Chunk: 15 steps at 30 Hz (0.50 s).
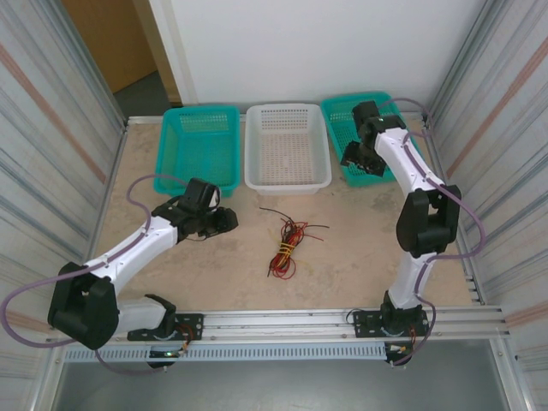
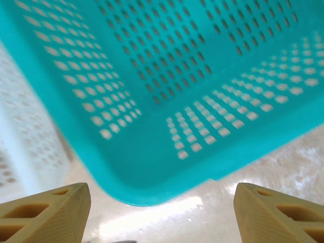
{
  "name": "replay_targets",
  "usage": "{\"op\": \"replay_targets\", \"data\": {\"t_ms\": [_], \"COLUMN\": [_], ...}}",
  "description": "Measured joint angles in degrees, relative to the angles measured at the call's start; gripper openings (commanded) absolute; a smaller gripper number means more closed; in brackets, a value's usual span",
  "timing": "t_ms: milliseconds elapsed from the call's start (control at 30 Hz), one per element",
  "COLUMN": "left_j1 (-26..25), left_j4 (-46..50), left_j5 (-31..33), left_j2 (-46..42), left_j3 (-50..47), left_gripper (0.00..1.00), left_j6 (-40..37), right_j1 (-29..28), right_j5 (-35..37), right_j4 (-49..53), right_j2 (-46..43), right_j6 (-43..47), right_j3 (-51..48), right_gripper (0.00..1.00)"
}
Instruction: Untangle the cables
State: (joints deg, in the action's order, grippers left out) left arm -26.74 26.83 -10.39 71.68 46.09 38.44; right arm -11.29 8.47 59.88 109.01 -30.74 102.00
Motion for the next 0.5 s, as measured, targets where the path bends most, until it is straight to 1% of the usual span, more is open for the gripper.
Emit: {"op": "replay_targets", "data": {"t_ms": [100,167,233,267,333,367,500], "left_j1": [0.0,0.0,0.0,0.0,0.0,-0.02,-0.02], "left_j4": [0.39,0.44,0.39,0.39,0.44,0.42,0.52], "left_j5": [0.13,0.15,0.13,0.11,0.04,-0.02,-0.07], "left_j2": [-0.59,-1.2,-1.92,-2.16,-2.38,-2.36,-2.38], "left_j3": [0.0,-0.04,-0.26,-0.39,-0.94,-1.2,-2.03], "left_gripper": [0.39,0.39,0.39,0.39,0.39,0.39,0.39], "left_j6": [0.0,-0.02,-0.02,-0.02,-0.02,0.0,0.04], "right_j1": [-0.04,0.33,0.92,1.11,1.38,1.31,0.39], "right_j5": [1.25,1.88,1.73,1.29,-0.07,-0.61,-2.45], "right_j4": [0.92,1.05,1.29,1.53,0.79,0.09,-0.76], "right_j2": [3.3,5.49,7.37,8.11,8.92,8.74,8.17], "right_j6": [0.39,0.98,1.44,1.64,2.23,2.58,2.49], "right_j3": [5.33,7.26,7.41,7.41,6.29,5.05,2.97], "right_gripper": [0.67,0.67,0.62,0.62,0.66,0.66,0.6]}}
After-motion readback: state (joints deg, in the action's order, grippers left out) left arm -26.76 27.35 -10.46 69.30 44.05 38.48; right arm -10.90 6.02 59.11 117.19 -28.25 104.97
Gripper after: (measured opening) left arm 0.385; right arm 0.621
